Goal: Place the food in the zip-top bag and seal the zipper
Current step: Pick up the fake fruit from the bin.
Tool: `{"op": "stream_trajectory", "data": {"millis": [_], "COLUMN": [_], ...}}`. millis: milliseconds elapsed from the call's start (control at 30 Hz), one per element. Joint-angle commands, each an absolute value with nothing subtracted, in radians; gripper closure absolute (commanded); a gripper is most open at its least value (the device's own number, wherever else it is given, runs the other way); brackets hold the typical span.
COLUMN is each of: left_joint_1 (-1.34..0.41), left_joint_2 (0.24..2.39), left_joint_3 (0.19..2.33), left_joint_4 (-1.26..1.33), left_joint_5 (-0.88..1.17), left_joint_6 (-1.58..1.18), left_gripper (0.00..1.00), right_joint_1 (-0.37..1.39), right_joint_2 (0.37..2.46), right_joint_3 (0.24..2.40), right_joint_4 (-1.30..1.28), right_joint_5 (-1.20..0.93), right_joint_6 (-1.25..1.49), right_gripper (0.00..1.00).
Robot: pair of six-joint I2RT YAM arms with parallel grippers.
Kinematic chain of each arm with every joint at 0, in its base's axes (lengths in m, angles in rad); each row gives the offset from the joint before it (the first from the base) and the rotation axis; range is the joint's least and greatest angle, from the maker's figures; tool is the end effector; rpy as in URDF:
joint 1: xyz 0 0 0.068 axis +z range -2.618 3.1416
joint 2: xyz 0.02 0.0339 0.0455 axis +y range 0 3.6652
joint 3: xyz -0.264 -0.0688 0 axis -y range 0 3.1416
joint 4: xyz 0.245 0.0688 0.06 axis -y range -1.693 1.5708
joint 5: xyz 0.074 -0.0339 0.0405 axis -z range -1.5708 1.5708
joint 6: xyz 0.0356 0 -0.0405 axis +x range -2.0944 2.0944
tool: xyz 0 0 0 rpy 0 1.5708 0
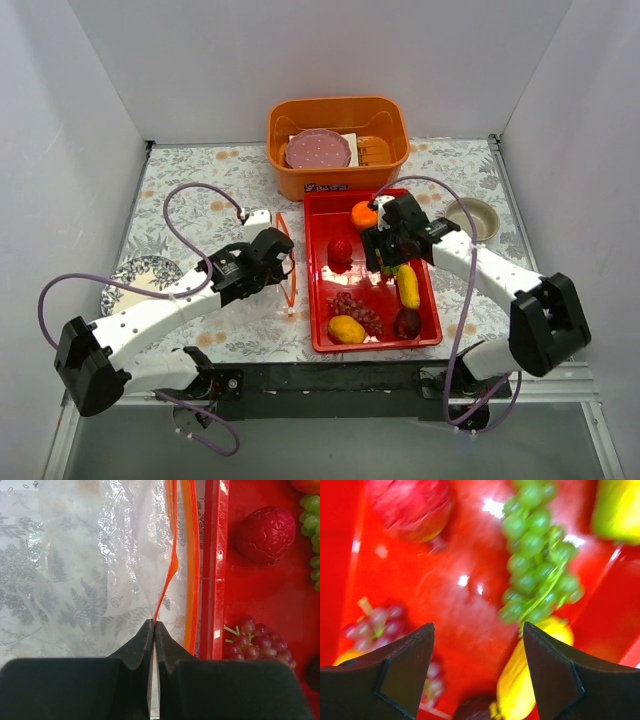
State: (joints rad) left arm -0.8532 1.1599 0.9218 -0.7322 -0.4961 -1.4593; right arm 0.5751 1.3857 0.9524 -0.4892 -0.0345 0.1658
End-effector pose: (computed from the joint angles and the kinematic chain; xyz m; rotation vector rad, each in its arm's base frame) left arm 0.1616 -0.1593 0.2692 -0.9040 2.2548 -0.4393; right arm 0.2386 0.1561 0.2372 -0.5280 2.4716 0.3481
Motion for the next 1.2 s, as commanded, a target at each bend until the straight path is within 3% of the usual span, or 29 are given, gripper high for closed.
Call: {"op": "stream_trajectory", "data": {"millis": [0, 133, 233, 700, 800, 1000, 1033, 1167], "left_joint_1": [-0.857, -0.856, -0.856, -0.857, -0.857, -0.857, -0.857, -0.856], "left_joint_2": [1.077, 1.037, 1.032, 1.045, 1.055, 1.057, 1.055, 1.054], "left_joint_3": [0.885, 0.867, 0.865, 0.882, 0.885, 0.896, 0.896, 0.905], "left_joint_4": [-0.735, -0.727, -0.727, -0.701, -0.696, -0.706, -0.706, -0.713], "left_joint_5": [-0.485, -0.488, -0.482, -0.479, -0.482, -0.492, -0.495, -0.503], "left_joint_6": [-1.437, -1.448, -1.453, -1.407, -1.404, -1.404, -1.404, -1.405], "left_gripper": [1.00, 1.00, 1.00, 1.00, 1.00, 1.00, 1.00, 1.00], "right_joint_1": [0.572, 0.560, 0.555, 0.542, 0.538, 0.537, 0.537, 0.540], "right_joint_2": [1.460, 1.547, 1.600, 1.693, 1.724, 1.695, 1.680, 1.563], "right_joint_3": [1.046, 1.097, 1.101, 1.066, 1.072, 1.081, 1.081, 1.083], "right_joint_4": [-0.500, -0.503, -0.489, -0.460, -0.457, -0.462, -0.462, -0.471], "right_joint_5": [0.104, 0.123, 0.101, 0.186, 0.175, 0.121, 0.104, 0.008], "right_joint_6": [0.081, 0.058, 0.040, 0.003, -0.025, -0.008, 0.017, 0.070], "right_gripper": [0.20, 0.19, 0.27, 0.27, 0.36, 0.72, 0.82, 0.83]}}
